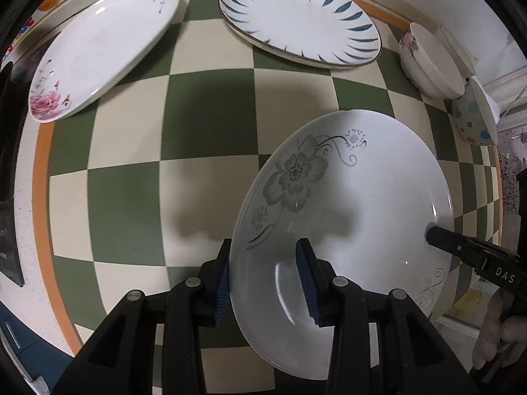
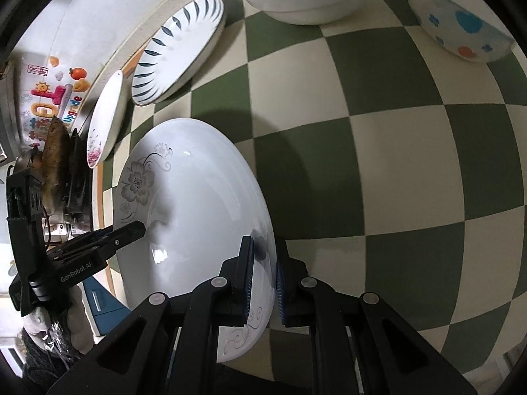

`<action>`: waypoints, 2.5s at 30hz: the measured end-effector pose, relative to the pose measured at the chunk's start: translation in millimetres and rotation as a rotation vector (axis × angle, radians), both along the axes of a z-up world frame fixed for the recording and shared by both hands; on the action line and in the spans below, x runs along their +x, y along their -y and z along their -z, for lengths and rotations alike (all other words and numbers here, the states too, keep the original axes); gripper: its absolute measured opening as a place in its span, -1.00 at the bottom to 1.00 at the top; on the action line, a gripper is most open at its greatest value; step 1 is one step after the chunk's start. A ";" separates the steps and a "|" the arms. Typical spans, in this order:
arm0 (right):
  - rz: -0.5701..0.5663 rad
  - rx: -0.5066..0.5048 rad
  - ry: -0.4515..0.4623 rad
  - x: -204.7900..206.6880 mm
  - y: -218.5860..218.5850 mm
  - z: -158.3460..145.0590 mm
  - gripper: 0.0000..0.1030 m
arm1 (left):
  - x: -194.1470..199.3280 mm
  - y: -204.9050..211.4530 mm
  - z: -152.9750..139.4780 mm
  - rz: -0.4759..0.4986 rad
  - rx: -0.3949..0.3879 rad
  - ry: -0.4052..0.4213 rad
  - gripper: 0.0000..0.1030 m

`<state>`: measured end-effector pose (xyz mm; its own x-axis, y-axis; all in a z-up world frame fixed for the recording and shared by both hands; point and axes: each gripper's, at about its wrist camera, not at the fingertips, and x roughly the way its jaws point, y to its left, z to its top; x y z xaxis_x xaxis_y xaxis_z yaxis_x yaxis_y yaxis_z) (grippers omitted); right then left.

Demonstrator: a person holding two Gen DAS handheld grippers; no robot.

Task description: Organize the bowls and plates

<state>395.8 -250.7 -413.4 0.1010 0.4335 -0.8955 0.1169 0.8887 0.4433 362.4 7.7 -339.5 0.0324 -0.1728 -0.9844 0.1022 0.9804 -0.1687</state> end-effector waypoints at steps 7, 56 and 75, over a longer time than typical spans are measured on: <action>0.007 -0.004 -0.010 3.8 -1.7 4.3 -0.73 | 3.0 -2.0 2.3 0.006 0.015 -0.015 -0.32; -0.348 -0.110 0.115 322.0 -325.1 -16.6 -0.33 | 134.3 -246.2 7.0 -0.497 -0.047 0.071 -0.32; -0.341 0.020 0.115 290.2 -285.7 -19.2 -0.73 | 134.4 -238.0 -7.7 -0.451 -0.015 0.139 -0.52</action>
<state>686.0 35.0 -394.2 0.0476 0.4769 -0.8777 -0.2362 0.8591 0.4540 496.9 245.7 -331.8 0.2391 -0.1249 -0.9629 -0.3108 0.9297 -0.1978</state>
